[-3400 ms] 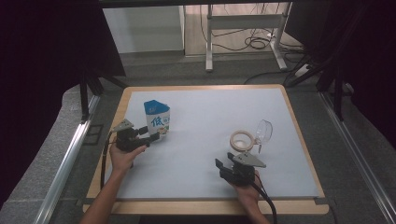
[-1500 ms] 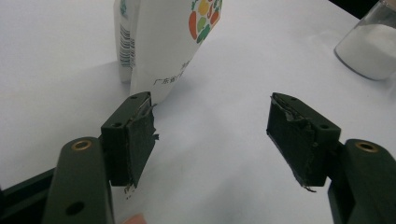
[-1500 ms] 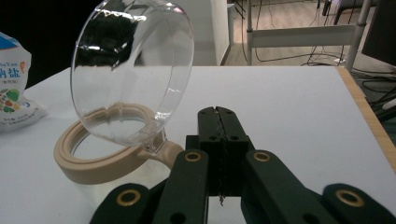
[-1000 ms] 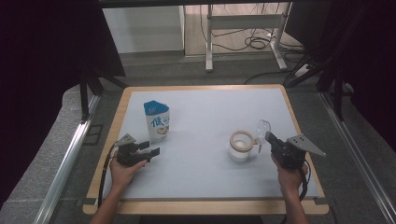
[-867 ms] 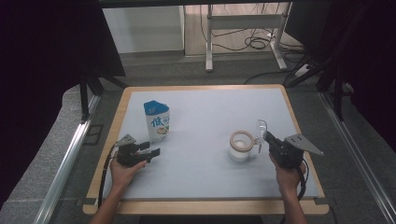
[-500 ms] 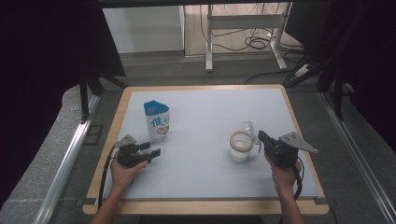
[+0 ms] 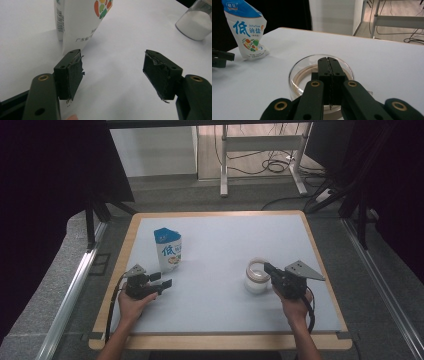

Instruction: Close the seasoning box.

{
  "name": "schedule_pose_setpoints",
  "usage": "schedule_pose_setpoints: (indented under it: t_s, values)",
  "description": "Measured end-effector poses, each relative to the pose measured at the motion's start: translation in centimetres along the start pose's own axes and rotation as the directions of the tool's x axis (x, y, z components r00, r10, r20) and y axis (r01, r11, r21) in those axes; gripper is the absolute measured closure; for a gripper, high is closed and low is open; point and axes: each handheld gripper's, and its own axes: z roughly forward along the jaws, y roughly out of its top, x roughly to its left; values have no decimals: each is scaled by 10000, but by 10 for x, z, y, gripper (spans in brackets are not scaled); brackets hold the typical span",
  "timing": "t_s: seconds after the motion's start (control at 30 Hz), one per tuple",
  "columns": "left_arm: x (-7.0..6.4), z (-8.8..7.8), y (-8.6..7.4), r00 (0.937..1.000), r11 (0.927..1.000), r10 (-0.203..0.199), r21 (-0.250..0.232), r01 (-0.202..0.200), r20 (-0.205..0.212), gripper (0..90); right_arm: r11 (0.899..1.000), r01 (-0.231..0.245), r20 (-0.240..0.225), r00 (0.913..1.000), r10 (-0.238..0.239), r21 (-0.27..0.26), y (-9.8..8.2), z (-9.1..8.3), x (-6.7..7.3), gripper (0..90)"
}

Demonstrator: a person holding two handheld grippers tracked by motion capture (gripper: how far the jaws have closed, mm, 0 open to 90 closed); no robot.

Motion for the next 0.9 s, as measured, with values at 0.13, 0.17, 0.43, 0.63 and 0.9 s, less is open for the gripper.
schedule_pose_setpoints:
  t_s: [0.13, 0.17, 0.43, 0.63, 0.9]
  values:
    - [0, 0, 0, 10000, 10000, -11, -5, 11, 8, 317, 10000, -4, -22, 10000, 4, -56, 1, -2, -1, 900]
    - [0, 0, 0, 10000, 10000, -11, -5, 11, 8, 317, 10000, -4, -22, 10000, 4, -56, 1, -2, -1, 900]
    - [0, 0, 0, 10000, 10000, -17, -6, 17, 19, 317, 9996, -210, 442, 9988, 217, -164, -3, -17, -19, 900]
    - [1, 0, 0, 10000, 10000, -40, -11, 40, 39, 316, 9989, -426, 928, 9947, 440, -169, -13, -30, -36, 895]
    - [1, 1, 0, 9999, 10000, -90, 35, 89, 106, 314, 9971, -550, 1270, 9907, 479, 529, -37, -36, -61, 722]
